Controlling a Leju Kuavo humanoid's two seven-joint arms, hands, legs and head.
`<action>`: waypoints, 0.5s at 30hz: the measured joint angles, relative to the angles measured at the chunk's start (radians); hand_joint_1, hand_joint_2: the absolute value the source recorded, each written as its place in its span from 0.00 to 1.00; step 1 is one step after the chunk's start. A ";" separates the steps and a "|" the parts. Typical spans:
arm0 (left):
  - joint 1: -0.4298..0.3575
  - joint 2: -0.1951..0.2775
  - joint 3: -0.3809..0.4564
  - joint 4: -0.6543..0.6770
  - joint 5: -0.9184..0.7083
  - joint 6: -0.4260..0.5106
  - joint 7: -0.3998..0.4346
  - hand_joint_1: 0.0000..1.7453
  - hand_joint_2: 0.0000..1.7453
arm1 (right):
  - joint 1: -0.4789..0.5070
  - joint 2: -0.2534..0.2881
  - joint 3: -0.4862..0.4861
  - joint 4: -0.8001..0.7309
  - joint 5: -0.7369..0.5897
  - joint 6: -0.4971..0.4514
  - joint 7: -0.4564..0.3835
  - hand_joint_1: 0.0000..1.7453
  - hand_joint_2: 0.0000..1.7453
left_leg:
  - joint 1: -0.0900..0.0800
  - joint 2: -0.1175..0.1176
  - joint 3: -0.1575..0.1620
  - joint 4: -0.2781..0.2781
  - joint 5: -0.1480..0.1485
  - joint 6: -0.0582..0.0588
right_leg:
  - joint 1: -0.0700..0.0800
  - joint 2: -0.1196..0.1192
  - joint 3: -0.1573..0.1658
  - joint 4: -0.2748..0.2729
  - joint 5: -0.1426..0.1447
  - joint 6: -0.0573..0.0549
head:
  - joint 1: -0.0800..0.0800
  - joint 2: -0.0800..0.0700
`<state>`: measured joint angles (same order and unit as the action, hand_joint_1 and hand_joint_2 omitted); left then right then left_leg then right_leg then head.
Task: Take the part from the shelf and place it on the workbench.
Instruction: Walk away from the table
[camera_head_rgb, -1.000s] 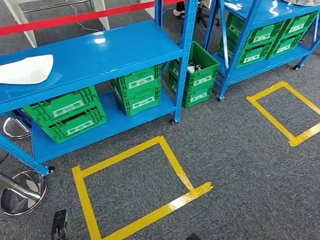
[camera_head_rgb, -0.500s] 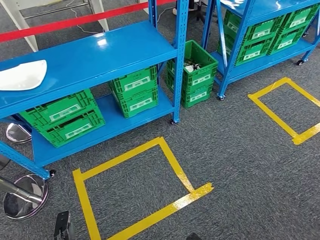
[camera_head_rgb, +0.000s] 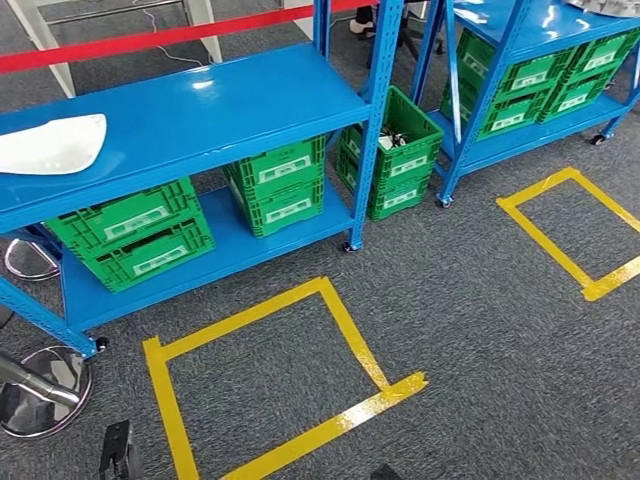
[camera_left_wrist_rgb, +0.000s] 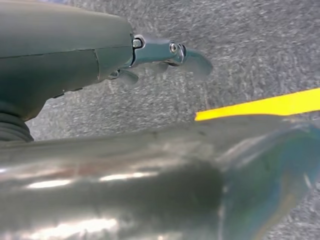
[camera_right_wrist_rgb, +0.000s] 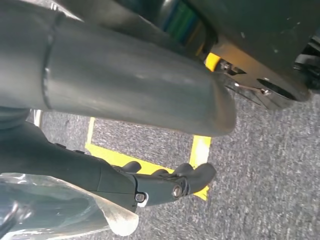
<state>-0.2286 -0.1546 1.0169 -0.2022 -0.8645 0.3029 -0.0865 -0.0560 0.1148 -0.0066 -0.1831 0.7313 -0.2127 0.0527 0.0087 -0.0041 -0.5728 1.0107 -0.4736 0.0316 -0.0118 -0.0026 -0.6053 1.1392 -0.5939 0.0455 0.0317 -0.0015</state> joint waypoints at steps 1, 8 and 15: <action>-0.001 0.000 0.000 0.000 0.000 -0.001 0.000 0.00 0.00 | 0.000 0.000 0.000 0.000 0.000 0.000 0.000 0.00 0.00 | -0.001 0.000 0.001 0.000 -0.002 0.004 | 0.000 0.001 -0.039 0.070 -0.025 0.002 | 0.000 0.000; 0.001 -0.001 0.000 0.000 -0.012 -0.008 0.002 0.00 0.00 | 0.002 0.000 -0.001 0.000 0.001 0.005 0.000 0.00 0.00 | -0.006 -0.005 0.022 0.007 -0.026 -0.009 | 0.001 0.002 0.003 -0.092 0.112 -0.008 | 0.000 0.000; -0.003 0.000 0.000 0.000 -0.017 -0.004 0.009 0.00 0.00 | 0.002 0.000 -0.003 0.000 0.001 0.006 0.001 0.00 0.00 | -0.005 -0.002 -0.027 0.124 -0.098 -0.041 | -0.003 0.002 0.027 -0.124 0.103 -0.042 | -0.010 0.000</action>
<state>-0.2314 -0.1543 1.0174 -0.2022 -0.8812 0.2991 -0.0778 -0.0536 0.1148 -0.0098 -0.1831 0.7319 -0.2070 0.0540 0.0040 -0.0058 -0.5995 1.1346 -0.5719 -0.0092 -0.0152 -0.0005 -0.5778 1.0149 -0.4911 0.0039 0.0221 -0.0015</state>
